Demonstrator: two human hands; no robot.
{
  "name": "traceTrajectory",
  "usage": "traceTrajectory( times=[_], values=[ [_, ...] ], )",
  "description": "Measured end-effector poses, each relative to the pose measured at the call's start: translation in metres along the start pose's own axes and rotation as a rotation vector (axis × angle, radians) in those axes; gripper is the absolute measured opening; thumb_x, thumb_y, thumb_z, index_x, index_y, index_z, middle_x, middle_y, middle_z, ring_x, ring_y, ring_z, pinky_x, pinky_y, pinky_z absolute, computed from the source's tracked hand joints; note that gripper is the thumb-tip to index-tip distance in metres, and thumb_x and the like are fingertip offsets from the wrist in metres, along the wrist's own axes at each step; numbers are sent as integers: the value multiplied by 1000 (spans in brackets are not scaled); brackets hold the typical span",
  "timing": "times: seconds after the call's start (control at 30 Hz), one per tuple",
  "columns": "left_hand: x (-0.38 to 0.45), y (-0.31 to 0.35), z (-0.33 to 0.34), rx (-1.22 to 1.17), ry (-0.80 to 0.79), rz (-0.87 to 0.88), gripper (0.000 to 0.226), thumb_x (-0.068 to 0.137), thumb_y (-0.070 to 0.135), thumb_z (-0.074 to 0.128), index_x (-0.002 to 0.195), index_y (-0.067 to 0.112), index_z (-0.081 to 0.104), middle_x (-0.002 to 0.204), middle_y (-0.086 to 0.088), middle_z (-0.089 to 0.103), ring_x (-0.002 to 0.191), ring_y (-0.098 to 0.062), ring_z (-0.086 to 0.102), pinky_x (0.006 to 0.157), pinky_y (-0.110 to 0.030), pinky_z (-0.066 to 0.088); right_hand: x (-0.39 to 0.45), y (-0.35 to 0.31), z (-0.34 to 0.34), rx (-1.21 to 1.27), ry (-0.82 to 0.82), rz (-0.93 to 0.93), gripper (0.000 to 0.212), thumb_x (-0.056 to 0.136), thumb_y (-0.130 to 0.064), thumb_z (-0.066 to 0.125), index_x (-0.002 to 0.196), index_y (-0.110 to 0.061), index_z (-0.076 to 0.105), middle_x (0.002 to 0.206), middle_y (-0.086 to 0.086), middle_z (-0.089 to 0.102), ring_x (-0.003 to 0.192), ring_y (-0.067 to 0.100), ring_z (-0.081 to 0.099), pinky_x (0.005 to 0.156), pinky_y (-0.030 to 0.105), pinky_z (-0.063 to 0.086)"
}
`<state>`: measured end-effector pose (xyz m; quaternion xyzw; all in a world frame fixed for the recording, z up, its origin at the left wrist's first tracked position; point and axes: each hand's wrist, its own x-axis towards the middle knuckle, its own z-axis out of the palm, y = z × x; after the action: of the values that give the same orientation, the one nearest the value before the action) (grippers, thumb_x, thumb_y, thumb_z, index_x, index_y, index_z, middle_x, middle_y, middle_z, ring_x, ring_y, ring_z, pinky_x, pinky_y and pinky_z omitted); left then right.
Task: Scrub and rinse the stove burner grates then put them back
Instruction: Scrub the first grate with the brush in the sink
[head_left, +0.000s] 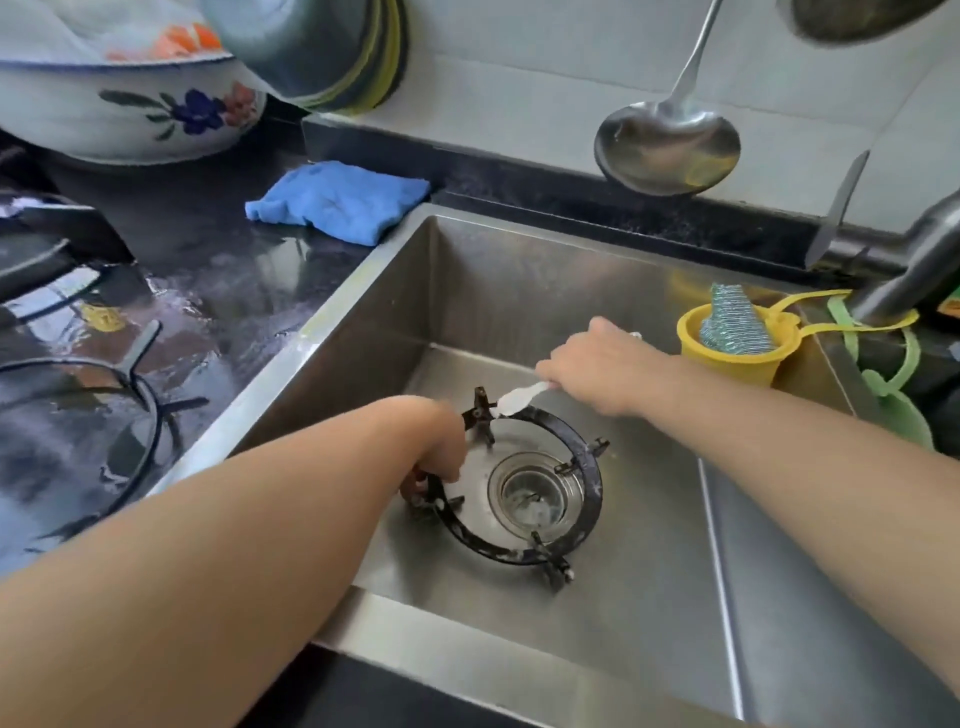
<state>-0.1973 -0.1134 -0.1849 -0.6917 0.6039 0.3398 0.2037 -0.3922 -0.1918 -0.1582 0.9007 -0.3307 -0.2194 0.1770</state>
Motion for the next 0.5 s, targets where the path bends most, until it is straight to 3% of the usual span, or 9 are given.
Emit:
traceTrajectory(
  times=[0.07, 0.13, 0.23, 0.3, 0.43, 0.5],
  values=[
    [6, -5, -2, 10, 21, -24, 24, 101, 22, 60, 115, 3, 62, 101, -13, 74, 60, -26, 69, 62, -30, 60, 24, -3, 3, -79, 53, -33, 23, 93, -6, 50, 100, -27, 50, 87, -9, 55, 89, 21, 61, 75, 36, 32],
    [13, -8, 1, 8, -12, -30, 26, 104, 19, 54, 120, 0, 63, 106, -13, 73, 68, -28, 71, 53, -25, 54, 39, -5, 4, -119, 22, -70, 24, 94, -9, 49, 108, -27, 56, 98, -6, 63, 93, 24, 63, 77, 37, 41],
    [27, -6, 9, -83, -98, -58, 35, 105, 10, 43, 136, -4, 43, 117, -27, 67, 92, -38, 75, 72, -48, 64, 40, 3, 4, -88, -67, -69, 24, 94, -9, 50, 108, -24, 62, 103, 1, 67, 93, 28, 65, 77, 41, 54],
    [33, -4, 12, -137, -100, -103, 37, 101, 5, 38, 138, -2, 37, 108, -32, 67, 84, -41, 75, 74, -54, 62, 26, 11, -1, -139, -133, -45, 23, 93, -8, 50, 103, -22, 65, 101, 3, 68, 90, 30, 66, 72, 39, 56],
    [36, 4, 13, -74, -79, -83, 30, 98, 2, 39, 128, -2, 42, 92, -29, 67, 62, -35, 69, 50, -43, 56, -7, 13, -14, -242, -375, -22, 22, 93, -7, 49, 104, -19, 64, 99, 4, 65, 80, 31, 59, 67, 34, 49],
    [34, 5, 14, 7, -96, -74, 29, 100, 3, 38, 128, -1, 44, 86, -26, 67, 49, -31, 65, 48, -40, 55, -2, 7, -20, -272, -347, -42, 20, 93, -8, 49, 104, -18, 62, 96, 3, 63, 77, 30, 56, 65, 34, 47]
  ],
)
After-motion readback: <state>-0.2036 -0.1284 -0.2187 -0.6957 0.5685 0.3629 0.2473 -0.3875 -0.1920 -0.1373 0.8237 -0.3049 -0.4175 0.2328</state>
